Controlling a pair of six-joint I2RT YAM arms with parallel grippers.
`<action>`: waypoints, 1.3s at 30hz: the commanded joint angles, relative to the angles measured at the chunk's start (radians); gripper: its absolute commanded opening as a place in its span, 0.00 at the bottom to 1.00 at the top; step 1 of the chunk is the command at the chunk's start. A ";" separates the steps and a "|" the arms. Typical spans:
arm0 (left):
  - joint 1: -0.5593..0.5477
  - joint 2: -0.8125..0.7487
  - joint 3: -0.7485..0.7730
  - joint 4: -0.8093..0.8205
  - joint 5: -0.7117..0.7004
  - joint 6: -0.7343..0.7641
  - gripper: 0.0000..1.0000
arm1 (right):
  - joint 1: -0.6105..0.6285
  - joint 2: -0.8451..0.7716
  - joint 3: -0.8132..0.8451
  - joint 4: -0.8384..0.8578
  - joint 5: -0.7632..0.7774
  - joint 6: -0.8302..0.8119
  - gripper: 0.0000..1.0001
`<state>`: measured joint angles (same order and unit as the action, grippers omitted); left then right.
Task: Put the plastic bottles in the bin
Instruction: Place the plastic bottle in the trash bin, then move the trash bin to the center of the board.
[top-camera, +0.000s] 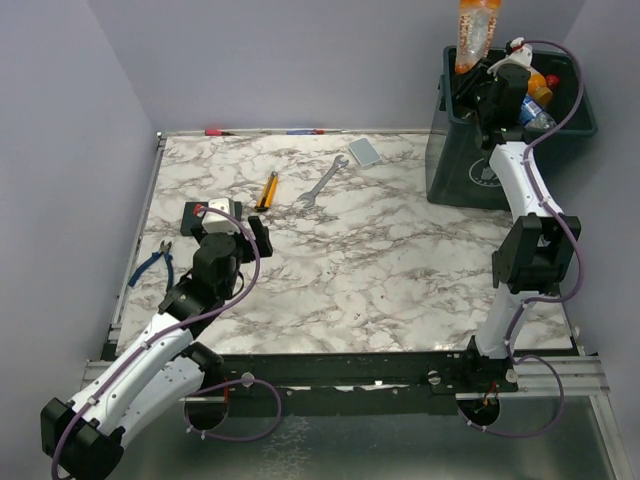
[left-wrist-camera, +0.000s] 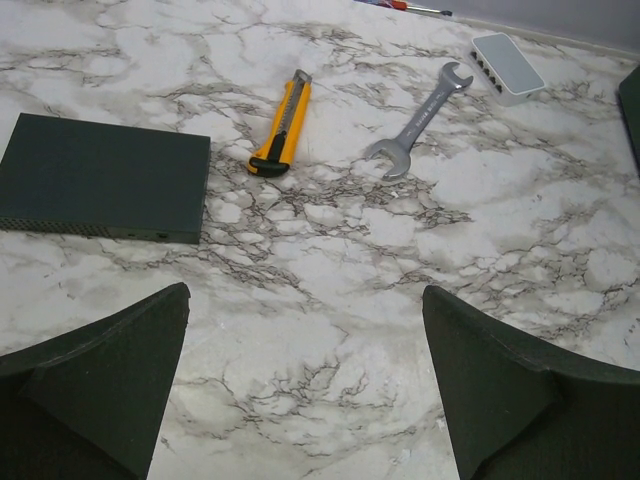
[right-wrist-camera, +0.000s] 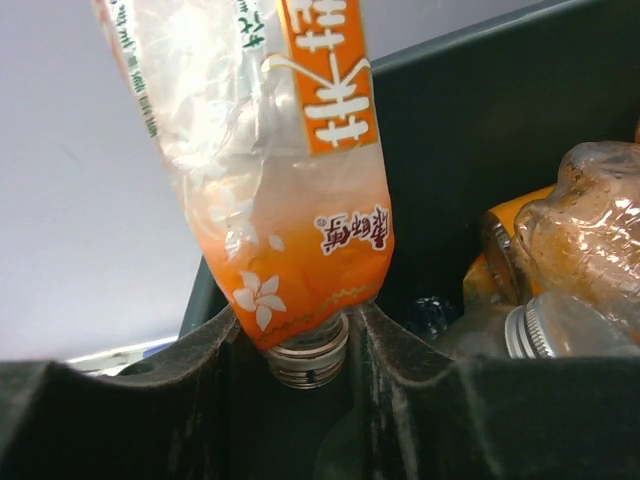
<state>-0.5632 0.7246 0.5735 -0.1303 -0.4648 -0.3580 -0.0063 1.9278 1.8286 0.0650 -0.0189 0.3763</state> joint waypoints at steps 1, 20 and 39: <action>-0.002 -0.027 -0.013 0.003 -0.001 0.002 0.99 | 0.006 -0.066 -0.028 0.015 -0.002 0.001 0.45; -0.001 -0.046 -0.015 0.002 0.011 -0.003 0.99 | 0.006 -0.191 0.021 -0.108 0.088 0.006 0.72; -0.001 -0.036 -0.017 0.002 0.013 -0.004 0.99 | 0.107 -0.651 -0.284 0.045 0.006 0.118 0.74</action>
<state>-0.5632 0.6891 0.5732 -0.1299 -0.4618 -0.3584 0.0360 1.3994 1.6066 0.0959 0.0380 0.4999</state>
